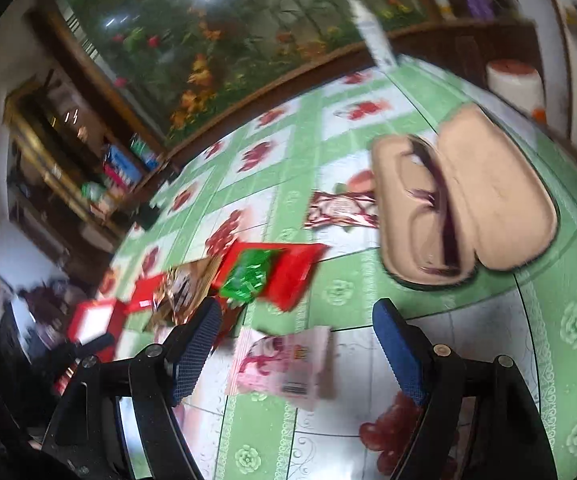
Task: Organize snacks
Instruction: 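Grasp the pink strawberry-bear packet with the left gripper while the right grasps another pink packet, then carry both pink packets over the white tray and open both grippers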
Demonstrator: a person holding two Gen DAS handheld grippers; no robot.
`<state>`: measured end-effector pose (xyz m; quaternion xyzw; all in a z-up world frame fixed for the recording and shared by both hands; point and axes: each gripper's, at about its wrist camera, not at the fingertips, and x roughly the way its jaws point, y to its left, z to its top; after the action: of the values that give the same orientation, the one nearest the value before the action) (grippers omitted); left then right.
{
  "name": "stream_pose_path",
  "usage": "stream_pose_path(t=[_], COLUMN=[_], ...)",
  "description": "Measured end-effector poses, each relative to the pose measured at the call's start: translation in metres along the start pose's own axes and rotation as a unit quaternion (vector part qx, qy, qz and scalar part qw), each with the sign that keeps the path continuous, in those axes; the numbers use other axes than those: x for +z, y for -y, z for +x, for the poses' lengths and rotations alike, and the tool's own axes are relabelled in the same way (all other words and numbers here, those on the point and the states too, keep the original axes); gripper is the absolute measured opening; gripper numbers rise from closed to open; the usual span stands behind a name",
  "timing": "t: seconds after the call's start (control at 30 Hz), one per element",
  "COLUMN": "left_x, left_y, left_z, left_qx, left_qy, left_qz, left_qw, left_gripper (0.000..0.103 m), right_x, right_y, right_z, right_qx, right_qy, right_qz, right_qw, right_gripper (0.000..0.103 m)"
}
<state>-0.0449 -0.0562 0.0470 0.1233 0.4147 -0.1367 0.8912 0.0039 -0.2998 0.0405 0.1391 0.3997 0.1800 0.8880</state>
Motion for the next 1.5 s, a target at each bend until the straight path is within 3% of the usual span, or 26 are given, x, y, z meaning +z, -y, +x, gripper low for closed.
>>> stream_pose_path(t=[0.13, 0.27, 0.5, 0.63, 0.67, 0.8, 0.87, 1.13, 1.33, 1.47, 1.5], left_x=[0.002, 0.008, 0.022, 0.022, 0.02, 0.013, 0.011, 0.0, -0.012, -0.023, -0.026], left_y=[0.002, 0.0, 0.008, 0.016, 0.016, 0.015, 0.016, 0.008, 0.001, -0.006, -0.008], left_z=[0.006, 0.021, 0.044, 0.052, 0.056, 0.054, 0.052, 0.041, 0.032, 0.023, 0.02], left_qx=[-0.021, -0.037, -0.06, -0.062, -0.081, -0.092, -0.094, -0.095, -0.092, -0.089, -0.088], left_qy=[-0.006, -0.013, -0.025, -0.034, -0.042, -0.026, -0.021, -0.015, -0.015, -0.016, -0.016], left_qz=[-0.001, -0.013, -0.005, 0.014, 0.01, 0.009, 0.012, 0.008, 0.001, -0.012, -0.018], left_qw=[0.9998, 0.9991, 0.9979, 0.9974, 0.9958, 0.9954, 0.9953, 0.9954, 0.9956, 0.9958, 0.9958], left_gripper=[0.075, 0.075, 0.075, 0.075, 0.075, 0.074, 0.064, 0.052, 0.048, 0.048, 0.048], right_x=[-0.01, -0.015, -0.019, -0.017, -0.017, -0.017, -0.016, -0.019, -0.026, -0.032, -0.034], right_y=[-0.021, -0.023, -0.029, -0.025, -0.025, -0.026, -0.026, -0.03, -0.043, -0.054, -0.057], right_z=[0.019, 0.031, 0.034, 0.03, 0.031, 0.03, 0.03, 0.03, 0.032, 0.033, 0.034], right_qx=[-0.038, -0.078, -0.1, -0.094, -0.094, -0.09, -0.088, -0.069, -0.045, -0.054, -0.053], right_qy=[-0.04, -0.06, -0.049, -0.044, -0.043, -0.043, -0.043, -0.047, -0.058, -0.065, -0.068], right_qz=[-0.061, -0.072, -0.1, -0.093, -0.092, -0.093, -0.093, -0.099, -0.126, -0.154, -0.162], right_qw=[0.997, 0.993, 0.989, 0.99, 0.99, 0.991, 0.991, 0.992, 0.989, 0.985, 0.983], right_gripper=[0.08, 0.08, 0.081, 0.075, 0.074, 0.067, 0.063, 0.056, 0.056, 0.06, 0.065])
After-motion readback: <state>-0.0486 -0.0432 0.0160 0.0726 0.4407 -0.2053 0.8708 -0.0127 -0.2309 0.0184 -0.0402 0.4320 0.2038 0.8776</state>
